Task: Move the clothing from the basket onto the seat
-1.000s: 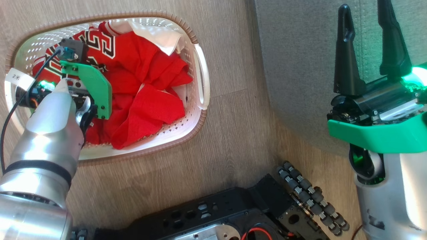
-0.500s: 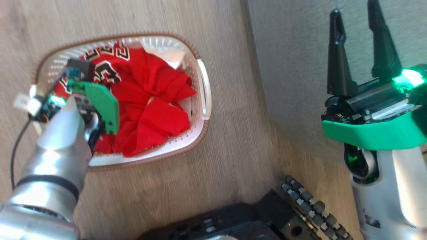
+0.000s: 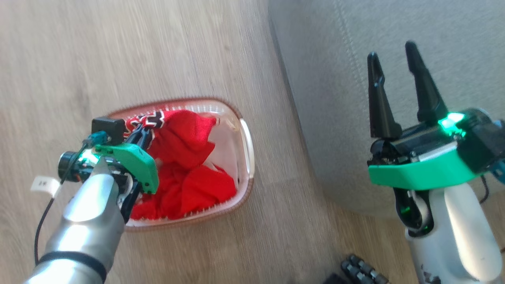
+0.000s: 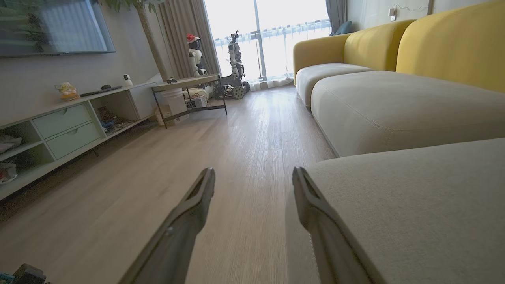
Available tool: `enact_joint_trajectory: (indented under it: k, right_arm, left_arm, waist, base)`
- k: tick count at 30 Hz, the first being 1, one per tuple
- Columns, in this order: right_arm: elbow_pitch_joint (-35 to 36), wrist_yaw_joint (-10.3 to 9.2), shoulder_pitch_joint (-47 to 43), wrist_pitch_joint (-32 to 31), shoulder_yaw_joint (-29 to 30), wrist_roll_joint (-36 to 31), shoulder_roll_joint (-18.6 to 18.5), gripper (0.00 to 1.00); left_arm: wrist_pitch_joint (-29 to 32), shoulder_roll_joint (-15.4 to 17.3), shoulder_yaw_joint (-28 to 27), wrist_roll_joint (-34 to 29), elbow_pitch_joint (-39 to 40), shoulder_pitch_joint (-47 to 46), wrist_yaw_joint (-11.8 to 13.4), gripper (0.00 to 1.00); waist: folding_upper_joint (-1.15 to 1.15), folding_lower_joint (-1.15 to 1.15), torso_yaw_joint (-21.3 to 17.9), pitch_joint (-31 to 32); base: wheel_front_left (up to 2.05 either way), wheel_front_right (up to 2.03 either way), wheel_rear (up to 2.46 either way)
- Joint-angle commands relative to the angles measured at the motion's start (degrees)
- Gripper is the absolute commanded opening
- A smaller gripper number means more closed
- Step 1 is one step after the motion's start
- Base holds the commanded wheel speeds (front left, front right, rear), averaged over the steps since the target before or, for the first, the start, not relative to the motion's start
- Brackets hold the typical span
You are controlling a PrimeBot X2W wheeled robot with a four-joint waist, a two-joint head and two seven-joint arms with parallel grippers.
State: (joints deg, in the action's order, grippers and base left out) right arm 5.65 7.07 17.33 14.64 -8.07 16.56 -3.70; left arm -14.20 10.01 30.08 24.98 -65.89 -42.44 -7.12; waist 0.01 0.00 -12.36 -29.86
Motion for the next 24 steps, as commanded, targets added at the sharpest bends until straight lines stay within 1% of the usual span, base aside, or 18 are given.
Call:
enact_joint_trajectory:
  k: [1,5,12,13,20,24]
  right_arm:
    - [1.37,0.42,-1.28,0.36,-1.46,0.65,-0.36,1.00]
    - [0.22,0.42,-2.93,0.36,-1.64,1.25,-1.21,1.00]
    - [-1.28,0.42,-5.88,0.36,-1.65,2.08,-2.87,1.00]
    - [-1.28,0.42,-5.88,0.36,-1.65,2.08,-2.87,1.00]
    - [-2.40,0.42,-8.85,0.36,-2.21,3.00,-4.10,1.00]
    - [-2.64,0.42,-9.89,0.36,-2.72,3.58,-4.28,1.00]
  left_arm:
    - [-0.76,2.39,-3.04,0.14,5.94,2.44,0.16,0.00]
    - [-0.78,2.74,-5.56,-0.44,14.45,8.05,0.57,0.00]
    - [-0.79,1.87,-8.82,-1.72,27.01,14.45,0.74,0.00]
    - [-0.79,1.87,-8.82,-1.72,27.01,14.45,0.74,0.00]
    - [-0.61,1.43,-10.25,-0.90,36.37,16.79,0.86,0.00]
    - [1.43,1.71,-10.47,-0.32,43.06,16.53,1.60,0.00]
  waist:
    - [-0.01,0.00,0.97,7.00]
    - [-0.01,0.00,2.18,11.66]
    - [-0.01,0.00,4.77,17.87]
    - [-0.01,0.00,4.77,17.87]
    - [-0.01,0.00,6.70,22.81]
    - [-0.01,0.00,7.26,24.64]
  base:
    - [0.00,0.00,0.00]
    - [0.00,0.00,0.00]
    - [0.00,0.00,0.00]
    - [0.00,0.00,0.00]
    - [0.00,0.00,0.00]
    - [0.00,0.00,0.00]
